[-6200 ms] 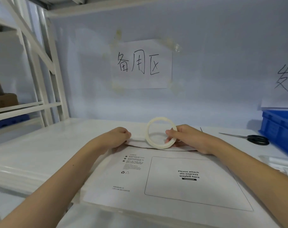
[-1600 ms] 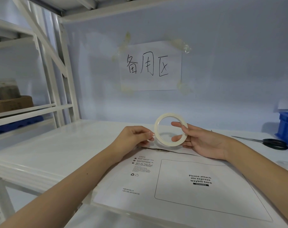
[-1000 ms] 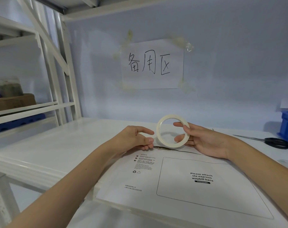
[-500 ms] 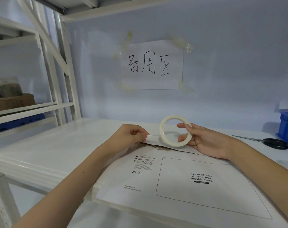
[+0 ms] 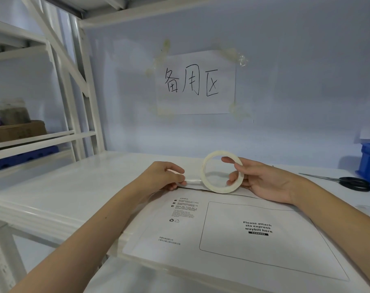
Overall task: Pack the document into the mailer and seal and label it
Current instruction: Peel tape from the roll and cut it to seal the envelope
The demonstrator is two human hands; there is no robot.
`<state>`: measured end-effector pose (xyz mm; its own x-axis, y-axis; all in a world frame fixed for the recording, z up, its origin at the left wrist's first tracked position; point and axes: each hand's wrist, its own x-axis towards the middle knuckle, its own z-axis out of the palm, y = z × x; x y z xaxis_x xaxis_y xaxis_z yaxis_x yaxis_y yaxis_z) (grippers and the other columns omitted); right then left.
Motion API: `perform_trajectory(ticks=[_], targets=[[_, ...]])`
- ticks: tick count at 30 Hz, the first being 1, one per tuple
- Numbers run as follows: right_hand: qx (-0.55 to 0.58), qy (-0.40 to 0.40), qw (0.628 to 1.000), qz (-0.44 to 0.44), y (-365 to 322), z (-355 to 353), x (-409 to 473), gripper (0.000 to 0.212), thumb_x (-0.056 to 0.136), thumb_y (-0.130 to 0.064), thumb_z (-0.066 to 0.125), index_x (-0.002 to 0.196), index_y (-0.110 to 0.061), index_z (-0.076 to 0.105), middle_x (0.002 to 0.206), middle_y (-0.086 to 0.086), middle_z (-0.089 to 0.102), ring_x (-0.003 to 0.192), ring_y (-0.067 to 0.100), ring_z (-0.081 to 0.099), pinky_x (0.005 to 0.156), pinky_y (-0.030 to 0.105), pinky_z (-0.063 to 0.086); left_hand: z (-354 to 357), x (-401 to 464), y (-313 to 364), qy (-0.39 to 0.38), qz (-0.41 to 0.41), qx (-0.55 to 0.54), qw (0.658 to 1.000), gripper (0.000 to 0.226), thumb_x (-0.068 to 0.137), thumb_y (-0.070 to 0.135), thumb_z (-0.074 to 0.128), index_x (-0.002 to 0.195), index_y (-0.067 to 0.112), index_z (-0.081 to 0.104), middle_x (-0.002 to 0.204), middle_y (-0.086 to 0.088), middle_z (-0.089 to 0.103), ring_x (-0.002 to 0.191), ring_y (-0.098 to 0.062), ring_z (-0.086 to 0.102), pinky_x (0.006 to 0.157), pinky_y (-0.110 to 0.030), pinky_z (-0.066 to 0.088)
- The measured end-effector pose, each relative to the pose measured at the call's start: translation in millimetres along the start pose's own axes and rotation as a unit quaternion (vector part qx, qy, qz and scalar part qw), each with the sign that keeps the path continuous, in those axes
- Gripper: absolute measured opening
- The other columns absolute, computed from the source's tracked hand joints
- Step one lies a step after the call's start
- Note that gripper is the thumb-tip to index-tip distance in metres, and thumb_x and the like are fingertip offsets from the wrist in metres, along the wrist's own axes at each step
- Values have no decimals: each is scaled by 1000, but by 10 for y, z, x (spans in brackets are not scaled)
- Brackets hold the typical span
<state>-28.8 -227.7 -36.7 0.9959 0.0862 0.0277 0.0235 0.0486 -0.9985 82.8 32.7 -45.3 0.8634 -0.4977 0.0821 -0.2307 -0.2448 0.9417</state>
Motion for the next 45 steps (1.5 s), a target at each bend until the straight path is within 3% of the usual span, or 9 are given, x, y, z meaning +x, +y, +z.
perform_trajectory(ticks=[5,10,15,19,24,30,35,39,45], targets=[[-42,-26,999,4,-3,29,9,41,84,-17,61,125,-13,63,79,9,62,85,21,60,99,34,43,-31,31,-24,5,-5,10,1000,12,87,3,69,94,-7,70,86,-13,77,58,-7,63,67,-18,56],[-111,-31,993,33,19,34,39,28,77,-9,74,105,-5,72,93,8,72,91,16,67,83,20,52,-37,11,-4,22,-7,-1,1000,7,89,4,65,83,2,67,84,-17,77,54,-12,57,65,-24,52],[-148,-34,988,32,29,27,49,17,86,-4,65,102,-4,70,104,9,70,96,16,66,89,19,50,-38,-3,-5,42,-6,4,999,8,89,6,64,81,3,66,77,-13,76,57,-18,51,56,-24,43],[-102,-25,994,10,60,-4,71,26,82,-12,66,108,-9,70,115,8,68,104,18,63,100,24,46,-52,11,-15,55,-12,5,998,12,88,10,66,87,-2,70,85,-15,74,50,-15,48,50,-22,42],[-71,1,997,0,73,-17,70,29,85,12,61,102,-8,72,112,11,69,102,25,66,96,27,51,-59,16,-28,37,-33,-61,997,11,91,8,64,95,-1,69,81,-11,74,50,-11,49,47,-19,42],[-86,-6,996,-5,78,-19,67,22,94,6,53,104,-7,67,124,25,64,108,30,65,104,34,44,-46,0,15,46,-20,-60,997,18,90,3,57,100,14,68,69,-5,67,51,-15,41,50,-24,33],[-61,13,998,12,58,-5,65,17,85,-12,63,102,-10,67,120,23,67,103,28,69,99,29,45,-56,-17,58,55,17,-69,996,16,89,6,58,89,4,74,74,-7,68,54,-15,42,55,-23,37],[-61,17,998,12,70,-22,77,13,91,-9,59,103,-9,66,121,23,67,103,29,68,101,30,44,-73,-5,63,35,-5,-102,994,17,90,10,59,93,1,72,81,-9,72,56,-15,45,58,-24,41],[-62,18,998,16,62,-8,67,21,84,-17,65,103,-10,65,121,24,66,103,28,68,97,29,46,-55,-13,10,38,36,6,999,5,87,7,67,87,6,72,79,1,67,57,-12,40,56,-24,36]])
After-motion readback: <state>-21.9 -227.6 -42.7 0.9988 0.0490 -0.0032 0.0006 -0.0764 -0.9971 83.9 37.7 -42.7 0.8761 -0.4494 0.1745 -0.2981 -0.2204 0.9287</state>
